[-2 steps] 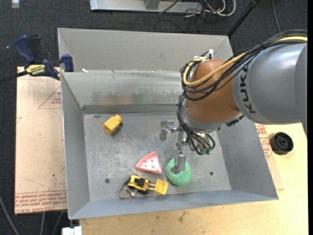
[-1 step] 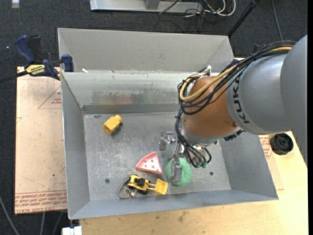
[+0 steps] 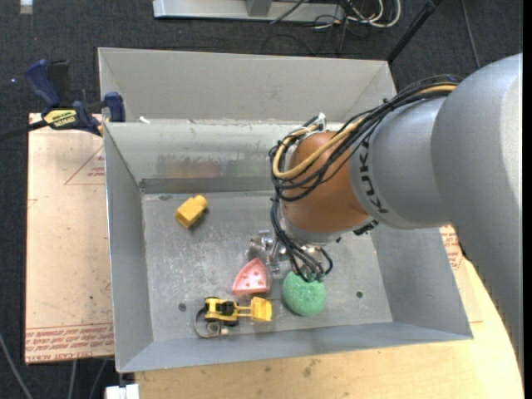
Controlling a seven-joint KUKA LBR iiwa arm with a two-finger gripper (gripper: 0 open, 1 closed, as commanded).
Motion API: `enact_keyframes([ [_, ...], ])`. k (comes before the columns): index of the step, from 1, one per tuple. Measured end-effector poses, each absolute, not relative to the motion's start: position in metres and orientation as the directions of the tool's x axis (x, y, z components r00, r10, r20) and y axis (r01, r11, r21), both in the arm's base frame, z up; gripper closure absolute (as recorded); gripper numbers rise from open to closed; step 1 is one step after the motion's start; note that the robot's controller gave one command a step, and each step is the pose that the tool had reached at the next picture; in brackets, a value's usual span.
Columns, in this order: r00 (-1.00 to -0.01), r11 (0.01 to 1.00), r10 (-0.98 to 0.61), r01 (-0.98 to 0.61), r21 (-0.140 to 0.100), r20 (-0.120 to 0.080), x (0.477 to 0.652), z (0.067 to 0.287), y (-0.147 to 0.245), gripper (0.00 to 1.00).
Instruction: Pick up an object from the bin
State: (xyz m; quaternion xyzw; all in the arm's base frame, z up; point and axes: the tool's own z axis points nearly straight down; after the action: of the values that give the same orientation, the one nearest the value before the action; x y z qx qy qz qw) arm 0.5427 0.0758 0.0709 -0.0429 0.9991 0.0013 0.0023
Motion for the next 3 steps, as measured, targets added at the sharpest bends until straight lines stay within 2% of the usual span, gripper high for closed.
enact_keyframes([
  [1,-0.996,0.996,-0.085,-0.085,0.002,-0.005,0.543,0.071,0.076,1.0],
  [2,-0.995,0.995,-0.097,-0.097,0.002,-0.001,0.567,0.071,0.072,1.0],
  [3,-0.995,0.995,-0.097,-0.097,0.001,-0.004,0.584,0.071,0.073,1.0],
])
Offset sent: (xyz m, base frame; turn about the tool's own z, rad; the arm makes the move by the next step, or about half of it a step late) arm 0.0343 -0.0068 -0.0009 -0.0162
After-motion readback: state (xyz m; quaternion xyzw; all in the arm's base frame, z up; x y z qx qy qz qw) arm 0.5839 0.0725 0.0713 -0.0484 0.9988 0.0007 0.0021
